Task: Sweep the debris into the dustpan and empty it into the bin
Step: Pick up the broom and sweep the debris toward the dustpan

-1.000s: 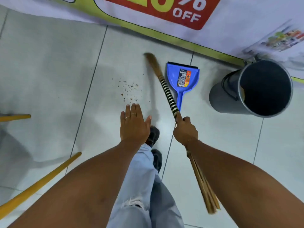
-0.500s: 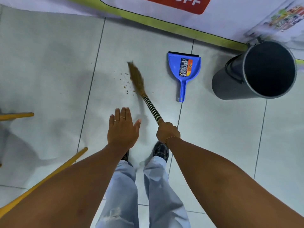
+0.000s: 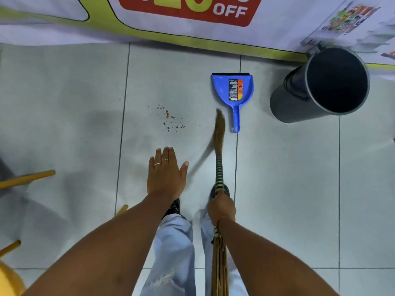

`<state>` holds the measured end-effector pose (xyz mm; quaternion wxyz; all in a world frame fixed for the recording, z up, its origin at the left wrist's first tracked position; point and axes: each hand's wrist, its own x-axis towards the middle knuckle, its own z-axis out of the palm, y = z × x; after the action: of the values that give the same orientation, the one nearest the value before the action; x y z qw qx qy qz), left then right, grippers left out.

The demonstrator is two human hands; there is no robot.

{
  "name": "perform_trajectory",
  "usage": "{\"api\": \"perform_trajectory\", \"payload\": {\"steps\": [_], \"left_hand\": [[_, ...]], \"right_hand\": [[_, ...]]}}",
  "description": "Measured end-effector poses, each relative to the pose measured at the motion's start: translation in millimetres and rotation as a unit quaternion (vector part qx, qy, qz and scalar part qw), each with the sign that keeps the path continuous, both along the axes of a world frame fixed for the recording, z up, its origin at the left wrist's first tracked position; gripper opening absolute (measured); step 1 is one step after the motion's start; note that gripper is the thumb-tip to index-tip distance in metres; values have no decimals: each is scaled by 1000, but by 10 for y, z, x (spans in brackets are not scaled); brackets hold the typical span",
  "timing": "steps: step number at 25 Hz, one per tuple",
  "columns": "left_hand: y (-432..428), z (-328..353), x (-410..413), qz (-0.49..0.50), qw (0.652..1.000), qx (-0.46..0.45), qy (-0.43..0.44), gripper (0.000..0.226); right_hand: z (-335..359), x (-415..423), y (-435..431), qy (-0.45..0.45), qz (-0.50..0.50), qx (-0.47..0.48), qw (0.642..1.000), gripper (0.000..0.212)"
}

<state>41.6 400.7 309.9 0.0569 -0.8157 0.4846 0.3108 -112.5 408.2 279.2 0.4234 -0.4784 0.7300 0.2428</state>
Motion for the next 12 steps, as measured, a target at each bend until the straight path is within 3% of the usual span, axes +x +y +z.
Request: {"api": "perform_trajectory", "payload": {"steps": [5, 12], "left_hand": [[239, -46, 235, 5, 1000, 14, -2, 66], [512, -65, 635, 20, 999, 19, -31, 65]], "right_hand": [[-105, 485, 277, -46, 40, 26, 998, 32], [-278, 1118, 183, -80, 5, 29, 996, 33]]}}
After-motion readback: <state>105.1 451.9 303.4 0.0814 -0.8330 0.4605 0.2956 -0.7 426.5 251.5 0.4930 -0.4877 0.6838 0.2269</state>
